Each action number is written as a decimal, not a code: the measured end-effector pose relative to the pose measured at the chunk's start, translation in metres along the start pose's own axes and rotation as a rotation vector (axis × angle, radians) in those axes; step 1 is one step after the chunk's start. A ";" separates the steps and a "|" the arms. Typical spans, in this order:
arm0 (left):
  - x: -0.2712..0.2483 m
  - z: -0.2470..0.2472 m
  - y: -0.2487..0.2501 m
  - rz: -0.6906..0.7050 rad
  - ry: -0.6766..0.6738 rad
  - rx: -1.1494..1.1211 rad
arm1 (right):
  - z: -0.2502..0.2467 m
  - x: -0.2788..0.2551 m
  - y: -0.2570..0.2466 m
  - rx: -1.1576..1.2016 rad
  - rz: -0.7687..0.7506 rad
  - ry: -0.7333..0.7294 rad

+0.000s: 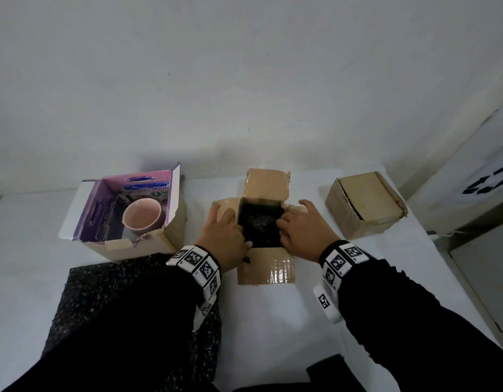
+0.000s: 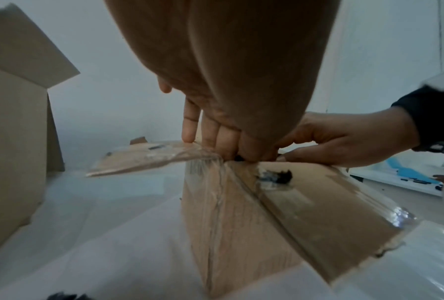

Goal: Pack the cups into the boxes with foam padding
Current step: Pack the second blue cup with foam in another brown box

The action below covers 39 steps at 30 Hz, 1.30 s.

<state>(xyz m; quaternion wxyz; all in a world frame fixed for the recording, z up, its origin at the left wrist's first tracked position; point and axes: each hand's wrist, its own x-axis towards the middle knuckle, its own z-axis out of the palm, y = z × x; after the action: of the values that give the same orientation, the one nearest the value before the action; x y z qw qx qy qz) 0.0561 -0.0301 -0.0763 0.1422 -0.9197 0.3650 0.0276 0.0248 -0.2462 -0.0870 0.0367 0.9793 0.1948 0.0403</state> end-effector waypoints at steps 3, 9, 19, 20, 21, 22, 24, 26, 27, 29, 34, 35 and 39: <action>-0.007 0.008 -0.001 -0.013 0.105 -0.059 | -0.010 0.007 -0.006 0.020 0.037 -0.014; -0.035 0.035 0.009 -0.011 0.361 -0.156 | -0.008 0.028 -0.027 0.273 -0.144 -0.145; -0.030 0.043 0.018 -0.120 0.387 -0.130 | 0.003 0.068 -0.033 0.150 -0.172 -0.369; -0.028 0.043 0.017 -0.126 0.382 -0.120 | 0.003 0.074 -0.032 0.150 -0.179 -0.379; -0.027 0.042 0.017 -0.131 0.375 -0.109 | 0.003 0.080 -0.031 0.149 -0.187 -0.376; -0.026 0.041 0.016 -0.134 0.367 -0.102 | 0.003 0.085 -0.030 0.150 -0.193 -0.356; -0.028 0.043 0.016 -0.131 0.360 -0.102 | 0.004 0.090 -0.029 0.172 -0.186 -0.306; -0.032 0.048 0.016 -0.141 0.380 -0.124 | 0.007 0.089 -0.029 0.152 -0.189 -0.294; -0.033 0.050 0.017 -0.148 0.386 -0.134 | 0.010 0.086 -0.030 0.149 -0.181 -0.309; -0.034 0.052 0.018 -0.151 0.395 -0.130 | 0.014 0.082 -0.031 0.160 -0.153 -0.321; -0.031 0.053 0.022 -0.145 0.360 -0.096 | 0.008 0.082 -0.023 0.366 -0.069 -0.367; -0.031 0.052 0.023 -0.147 0.359 -0.096 | 0.004 0.079 -0.019 0.436 -0.033 -0.326; -0.029 0.049 0.025 -0.035 0.426 -0.121 | -0.012 0.048 -0.002 0.658 0.122 0.066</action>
<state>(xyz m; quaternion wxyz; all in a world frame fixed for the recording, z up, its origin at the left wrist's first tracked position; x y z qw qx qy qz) 0.0205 -0.0139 -0.1244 0.0072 -0.9178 0.3685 -0.1478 0.0676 -0.2253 -0.0718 -0.2901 0.9468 0.1394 0.0092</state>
